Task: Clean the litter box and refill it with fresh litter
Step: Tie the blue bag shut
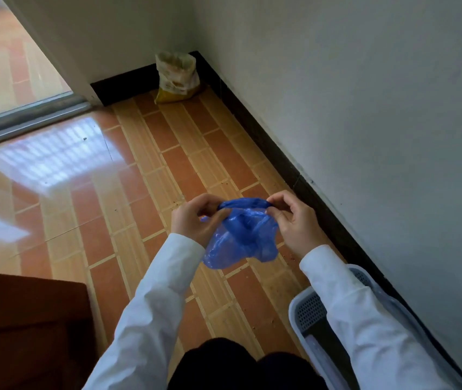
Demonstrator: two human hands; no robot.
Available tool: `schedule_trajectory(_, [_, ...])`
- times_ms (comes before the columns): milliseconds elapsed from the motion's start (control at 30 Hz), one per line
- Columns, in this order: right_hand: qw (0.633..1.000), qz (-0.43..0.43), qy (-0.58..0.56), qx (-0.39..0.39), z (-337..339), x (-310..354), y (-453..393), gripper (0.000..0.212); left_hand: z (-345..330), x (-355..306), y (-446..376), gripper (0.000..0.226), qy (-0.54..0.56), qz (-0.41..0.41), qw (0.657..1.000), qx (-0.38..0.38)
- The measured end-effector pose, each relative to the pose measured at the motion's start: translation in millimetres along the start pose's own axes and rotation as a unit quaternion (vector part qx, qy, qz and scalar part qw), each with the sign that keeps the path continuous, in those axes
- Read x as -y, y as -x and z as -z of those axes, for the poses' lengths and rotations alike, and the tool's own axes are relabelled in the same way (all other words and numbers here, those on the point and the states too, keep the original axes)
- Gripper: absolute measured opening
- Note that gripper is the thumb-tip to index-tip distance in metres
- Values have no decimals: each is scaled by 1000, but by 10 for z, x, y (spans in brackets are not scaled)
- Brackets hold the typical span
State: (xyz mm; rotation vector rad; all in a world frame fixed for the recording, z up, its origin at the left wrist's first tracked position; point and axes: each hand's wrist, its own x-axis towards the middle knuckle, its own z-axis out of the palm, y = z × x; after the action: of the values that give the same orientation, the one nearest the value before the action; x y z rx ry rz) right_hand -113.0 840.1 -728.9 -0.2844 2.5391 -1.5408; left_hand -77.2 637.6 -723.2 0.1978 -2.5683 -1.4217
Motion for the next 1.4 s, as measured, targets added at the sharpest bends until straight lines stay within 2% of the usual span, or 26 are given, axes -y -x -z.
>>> schedule_trajectory(467, [999,-26,-23,19,1586,3625,825,13,2281,-3235,411,19,28,95,995,5])
schedule_trajectory(700, [996,-8,-58,64,2173,5089,1312,14,3299,-4583,786,15,1,65,998,-13])
schedule_trajectory(933, [992,20,-89,82,2404,5663,1713,15,3748,-5166,1085,19,-16,40,999,-25])
schedule_trajectory(1100, [991,39,-95,89,2476,5747,1857,21,3774,-5277,1259,11,-30,41,998,-31])
schedule_trajectory(1400, [985,49,-96,134,2382,5926,1555,14,3882,-5258,1246,11,-33,55,991,-114])
